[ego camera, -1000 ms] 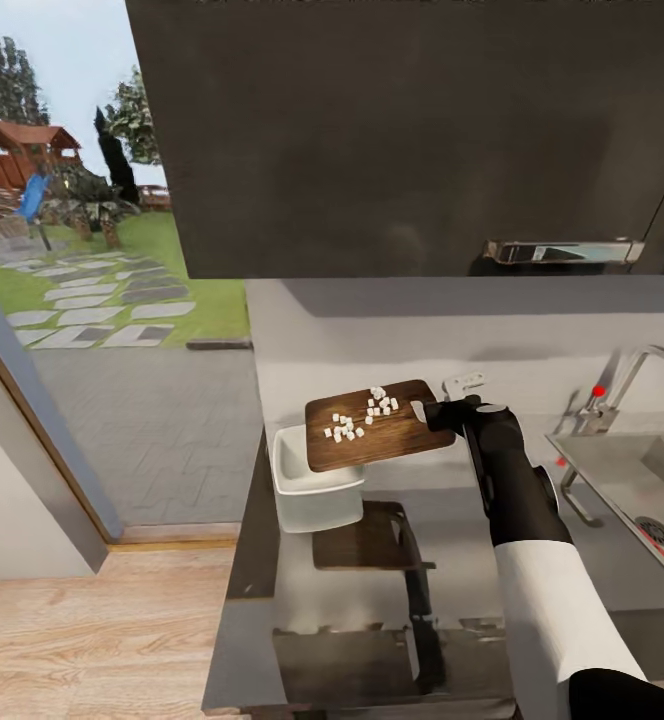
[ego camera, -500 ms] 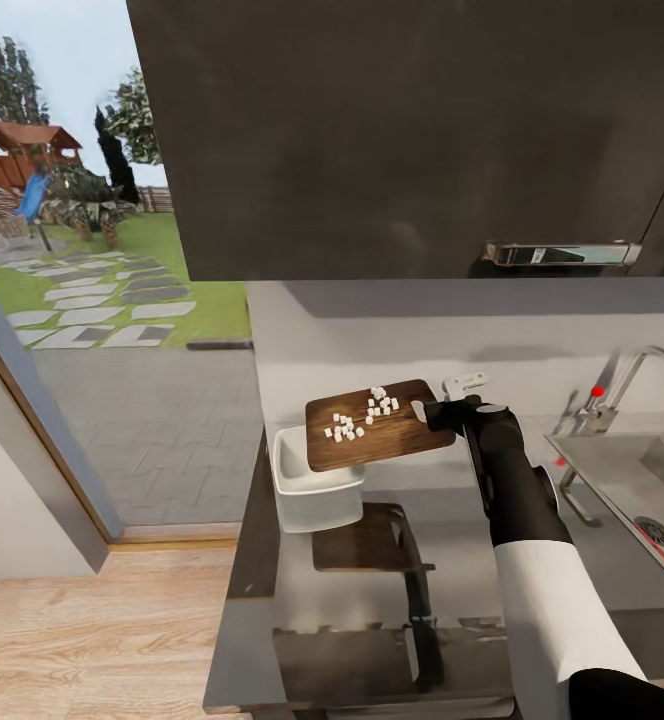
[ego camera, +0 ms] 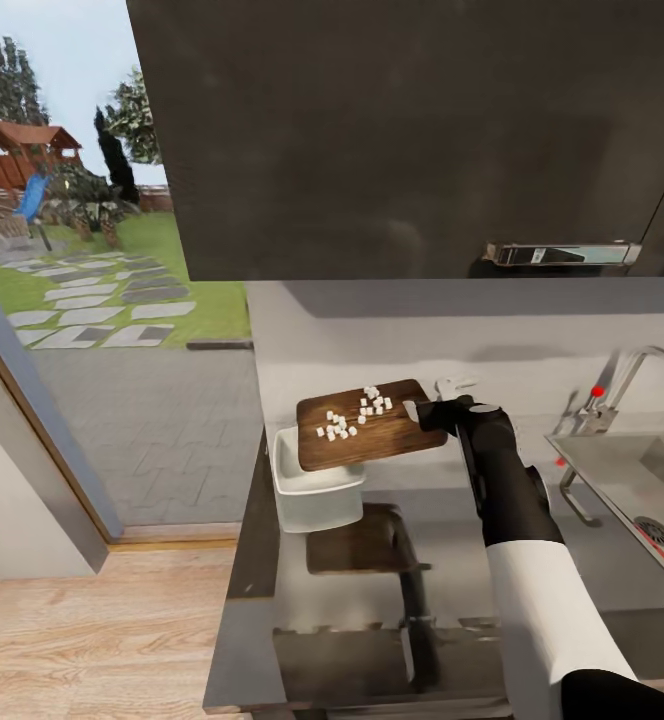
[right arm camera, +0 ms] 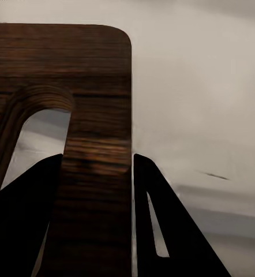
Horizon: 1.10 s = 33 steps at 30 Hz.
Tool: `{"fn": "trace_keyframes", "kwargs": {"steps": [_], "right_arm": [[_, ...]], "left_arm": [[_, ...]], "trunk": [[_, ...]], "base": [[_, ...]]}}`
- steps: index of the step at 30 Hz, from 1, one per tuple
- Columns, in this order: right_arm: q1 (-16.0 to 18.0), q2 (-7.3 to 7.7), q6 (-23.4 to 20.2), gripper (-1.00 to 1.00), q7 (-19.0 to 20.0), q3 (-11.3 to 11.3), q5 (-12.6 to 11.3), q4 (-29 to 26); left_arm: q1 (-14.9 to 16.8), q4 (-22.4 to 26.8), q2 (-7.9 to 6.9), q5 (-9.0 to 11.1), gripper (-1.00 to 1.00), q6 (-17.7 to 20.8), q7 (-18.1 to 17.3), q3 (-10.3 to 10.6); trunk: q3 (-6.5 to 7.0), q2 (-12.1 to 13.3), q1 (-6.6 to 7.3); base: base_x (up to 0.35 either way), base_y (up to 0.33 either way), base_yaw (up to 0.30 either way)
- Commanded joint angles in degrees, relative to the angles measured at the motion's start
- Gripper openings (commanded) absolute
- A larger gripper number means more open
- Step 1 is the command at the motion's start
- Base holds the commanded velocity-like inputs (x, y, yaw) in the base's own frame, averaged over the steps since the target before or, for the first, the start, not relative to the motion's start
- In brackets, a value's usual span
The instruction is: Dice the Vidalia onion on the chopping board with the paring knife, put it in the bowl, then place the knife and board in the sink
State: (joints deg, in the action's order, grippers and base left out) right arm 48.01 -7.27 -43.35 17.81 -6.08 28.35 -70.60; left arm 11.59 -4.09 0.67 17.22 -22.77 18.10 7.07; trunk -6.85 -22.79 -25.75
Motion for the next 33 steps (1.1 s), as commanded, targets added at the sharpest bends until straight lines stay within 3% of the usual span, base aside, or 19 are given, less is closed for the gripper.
{"fn": "trace_keyframes", "kwargs": {"steps": [1,5,8,33], "right_arm": [[0.07,-0.36,-0.07,-1.00,0.52,0.11,0.97,-0.06],[0.07,-0.69,-0.09,-1.00,-2.49,3.74,1.07,-0.06],[0.07,-0.72,-0.08,-1.00,-5.62,5.10,0.95,-0.06],[0.07,-0.64,-0.07,-1.00,-6.47,5.56,1.18,-0.51]], "left_arm": [[0.10,-0.22,0.03,0.36,1.00,-0.34,0.10,0.48],[0.10,-0.23,0.03,0.36,1.00,-0.34,0.09,0.49],[0.10,-0.30,0.03,0.36,1.00,-0.33,0.09,0.49],[0.10,-0.31,-0.47,0.36,1.00,-0.26,0.09,0.41]], "trunk": [[-0.13,-0.13,-0.04],[-0.13,-0.13,-0.04],[-0.13,-0.13,-0.04],[-0.13,-0.13,-0.04]], "base": [[0.000,0.000,0.000],[0.000,0.000,0.000],[0.000,0.000,0.000],[0.038,0.000,0.000]]}}
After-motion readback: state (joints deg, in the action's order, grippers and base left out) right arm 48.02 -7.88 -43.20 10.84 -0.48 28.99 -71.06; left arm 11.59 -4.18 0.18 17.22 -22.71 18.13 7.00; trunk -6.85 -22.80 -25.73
